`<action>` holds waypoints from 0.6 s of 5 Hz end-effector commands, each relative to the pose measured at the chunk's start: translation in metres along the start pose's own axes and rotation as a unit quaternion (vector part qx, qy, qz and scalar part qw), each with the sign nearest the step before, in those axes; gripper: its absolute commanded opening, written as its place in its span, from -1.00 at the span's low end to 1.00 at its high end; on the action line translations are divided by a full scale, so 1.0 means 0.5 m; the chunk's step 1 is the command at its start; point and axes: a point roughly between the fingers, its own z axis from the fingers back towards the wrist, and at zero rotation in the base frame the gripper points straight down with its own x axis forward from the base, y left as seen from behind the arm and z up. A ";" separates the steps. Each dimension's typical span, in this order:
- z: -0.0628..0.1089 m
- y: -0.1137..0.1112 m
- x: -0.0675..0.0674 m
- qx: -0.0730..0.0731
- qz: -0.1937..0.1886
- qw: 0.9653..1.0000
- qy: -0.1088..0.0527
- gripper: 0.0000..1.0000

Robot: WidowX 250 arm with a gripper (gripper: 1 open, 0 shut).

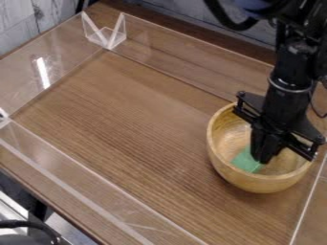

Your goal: Remove the green block from inside the brown bowl and put it on the table

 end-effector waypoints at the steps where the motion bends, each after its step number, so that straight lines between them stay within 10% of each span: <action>1: 0.062 0.004 0.021 -0.005 -0.001 0.999 -0.043 -1.00; 3: 0.125 0.028 0.022 0.000 0.020 0.999 -0.048 -1.00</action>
